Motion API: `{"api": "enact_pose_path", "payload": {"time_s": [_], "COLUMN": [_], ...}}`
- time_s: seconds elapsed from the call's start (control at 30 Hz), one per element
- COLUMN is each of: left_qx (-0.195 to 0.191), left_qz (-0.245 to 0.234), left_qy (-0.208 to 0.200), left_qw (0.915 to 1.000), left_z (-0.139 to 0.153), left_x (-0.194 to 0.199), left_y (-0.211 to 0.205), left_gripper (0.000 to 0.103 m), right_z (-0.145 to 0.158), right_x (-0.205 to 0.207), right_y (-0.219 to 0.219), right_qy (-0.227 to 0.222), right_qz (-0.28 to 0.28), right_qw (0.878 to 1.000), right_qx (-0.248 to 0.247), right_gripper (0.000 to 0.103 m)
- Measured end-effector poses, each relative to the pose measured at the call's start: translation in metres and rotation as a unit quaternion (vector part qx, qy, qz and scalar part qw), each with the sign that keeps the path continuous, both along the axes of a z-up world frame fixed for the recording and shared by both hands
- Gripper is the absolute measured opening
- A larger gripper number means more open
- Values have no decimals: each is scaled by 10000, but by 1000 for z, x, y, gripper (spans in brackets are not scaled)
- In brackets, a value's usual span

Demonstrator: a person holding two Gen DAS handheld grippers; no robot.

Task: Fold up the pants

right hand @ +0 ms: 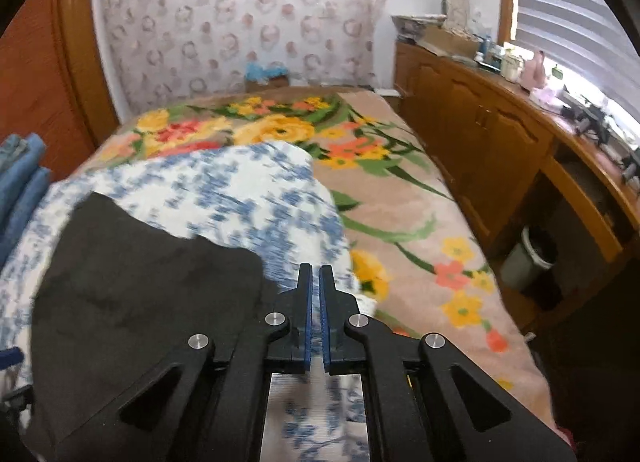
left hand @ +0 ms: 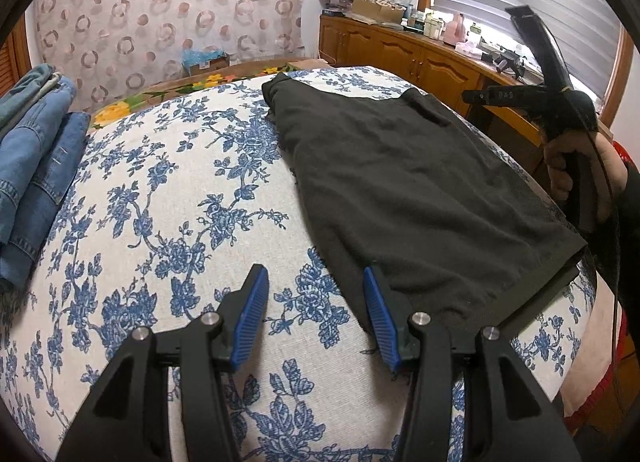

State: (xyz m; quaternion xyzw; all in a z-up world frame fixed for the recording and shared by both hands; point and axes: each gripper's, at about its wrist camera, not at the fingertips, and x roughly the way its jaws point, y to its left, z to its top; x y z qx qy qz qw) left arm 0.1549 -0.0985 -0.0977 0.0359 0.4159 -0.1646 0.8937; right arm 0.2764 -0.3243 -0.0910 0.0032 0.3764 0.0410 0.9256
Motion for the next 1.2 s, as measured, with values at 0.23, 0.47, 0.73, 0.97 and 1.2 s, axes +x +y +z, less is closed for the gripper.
{"api": "enact_pose_path", "payload": {"time_s": [0.23,0.47,0.73,0.97,1.2], "left_qx": [-18,-22,-27,-33,-23], "left_qz": [2,2,1,1,-2], "left_qy": [1,3,5,7,6], "left_qw": [10000,10000,10000,10000,10000], "left_z": [0,0,0,0,0], "left_x": [0,0,0,0,0], "left_y": [0,0,0,0,0], "left_gripper": [49,49,49,49,50], "right_z": [-5,-17,-15,-3,15], "right_x": [10,19,20,-10,-86], "right_y": [26,31,14,21,39], "right_qy": [118,247,292,61,-248], "right_qz": [490,705,254,462,863], "right_qw": [9987,9972,9989,9986,9957], "right_qx": [89,-84,-281,-249,-248], "right_gripper": [31,3,2,26,32]}}
